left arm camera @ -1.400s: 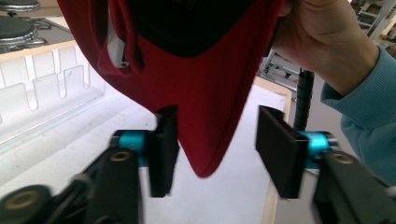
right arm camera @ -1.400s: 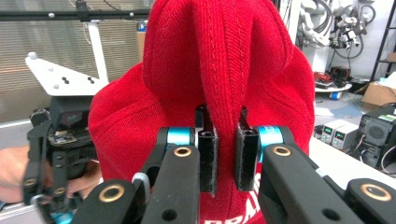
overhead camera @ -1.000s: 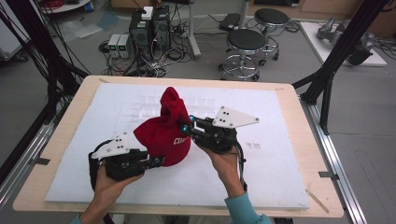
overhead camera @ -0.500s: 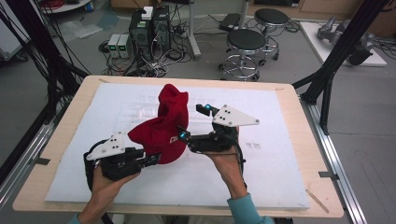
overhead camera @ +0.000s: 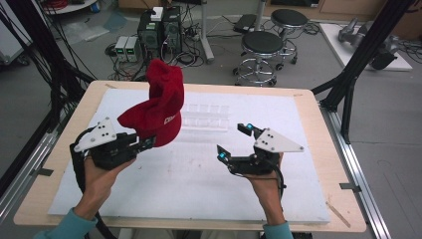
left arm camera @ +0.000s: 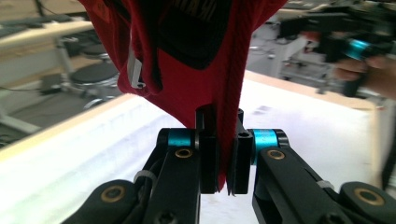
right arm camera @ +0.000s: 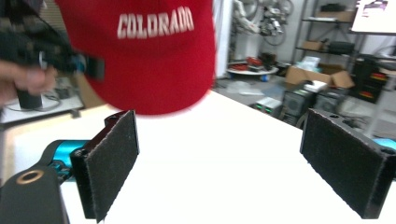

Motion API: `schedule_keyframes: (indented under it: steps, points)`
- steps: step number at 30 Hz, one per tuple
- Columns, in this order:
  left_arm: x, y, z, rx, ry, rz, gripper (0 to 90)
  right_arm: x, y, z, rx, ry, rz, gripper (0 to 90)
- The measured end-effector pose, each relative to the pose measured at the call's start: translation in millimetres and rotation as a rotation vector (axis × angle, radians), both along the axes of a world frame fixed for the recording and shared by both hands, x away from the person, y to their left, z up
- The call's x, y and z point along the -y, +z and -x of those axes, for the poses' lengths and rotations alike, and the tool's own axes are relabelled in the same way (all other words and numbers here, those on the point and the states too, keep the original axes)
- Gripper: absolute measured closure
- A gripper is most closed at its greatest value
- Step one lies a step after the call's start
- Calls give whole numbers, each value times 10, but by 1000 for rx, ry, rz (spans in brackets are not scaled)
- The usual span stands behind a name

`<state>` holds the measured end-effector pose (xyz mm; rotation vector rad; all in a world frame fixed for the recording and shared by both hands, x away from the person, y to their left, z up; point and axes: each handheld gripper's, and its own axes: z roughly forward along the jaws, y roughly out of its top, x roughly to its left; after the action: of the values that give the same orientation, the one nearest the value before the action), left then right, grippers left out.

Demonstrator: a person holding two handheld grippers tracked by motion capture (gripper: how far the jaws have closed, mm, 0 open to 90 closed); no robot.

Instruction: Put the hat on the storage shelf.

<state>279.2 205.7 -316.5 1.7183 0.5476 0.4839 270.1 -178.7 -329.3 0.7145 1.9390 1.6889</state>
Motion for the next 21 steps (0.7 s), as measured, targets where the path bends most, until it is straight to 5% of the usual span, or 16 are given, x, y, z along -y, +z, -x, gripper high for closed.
schedule_keyframes:
  steps: [8,21]
  points:
    - [-65,111,-239,67,84,-46,854,404,-218,159,-6,-101,-13,107]
    - [-89,3,-799,5,166,-107,854,867,-683,290,-59,-233,-1,107]
